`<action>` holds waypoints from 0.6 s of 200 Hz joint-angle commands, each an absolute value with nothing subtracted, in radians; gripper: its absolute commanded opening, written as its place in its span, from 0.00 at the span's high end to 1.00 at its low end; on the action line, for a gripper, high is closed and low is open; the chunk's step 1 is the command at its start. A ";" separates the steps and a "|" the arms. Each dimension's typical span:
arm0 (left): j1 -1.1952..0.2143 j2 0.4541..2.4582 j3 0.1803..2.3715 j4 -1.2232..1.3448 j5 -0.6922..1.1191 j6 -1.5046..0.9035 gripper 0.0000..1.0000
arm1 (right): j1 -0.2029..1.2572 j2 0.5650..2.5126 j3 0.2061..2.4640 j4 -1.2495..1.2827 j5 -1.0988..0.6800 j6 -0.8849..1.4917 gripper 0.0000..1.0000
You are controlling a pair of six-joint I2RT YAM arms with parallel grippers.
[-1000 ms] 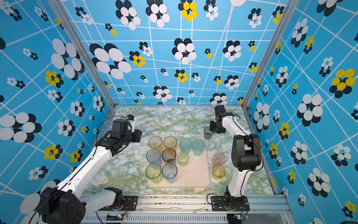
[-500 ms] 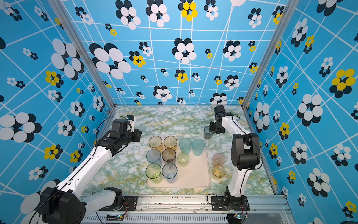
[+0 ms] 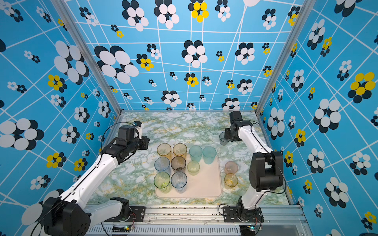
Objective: Place the glasses into the tray
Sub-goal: Pick up the glass from the top-right of the table.
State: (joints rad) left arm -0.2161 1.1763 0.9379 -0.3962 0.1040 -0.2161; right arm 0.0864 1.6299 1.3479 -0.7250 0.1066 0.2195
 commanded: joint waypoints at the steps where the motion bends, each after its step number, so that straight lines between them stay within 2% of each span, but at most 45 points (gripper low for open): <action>1: -0.209 1.175 0.926 -0.402 0.098 -0.204 0.83 | 0.087 1.502 1.305 -0.761 0.164 0.199 0.96; 34: -0.209 1.177 0.923 -0.396 0.101 -0.208 0.83 | 0.087 1.282 1.226 -0.821 0.163 0.188 0.96; 91: -0.212 1.179 0.940 -0.395 0.102 -0.210 0.83 | 0.107 0.957 1.130 -0.967 -0.019 0.173 0.96; 120: -0.218 1.187 0.961 -0.395 0.104 -0.212 0.83 | 0.268 0.900 1.142 -1.069 -0.002 0.170 0.95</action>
State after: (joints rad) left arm -0.2165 1.1763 0.9379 -0.3962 0.1043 -0.2161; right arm 0.1818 0.9245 1.1385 -0.9459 0.0311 0.1856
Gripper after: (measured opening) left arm 0.172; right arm 0.056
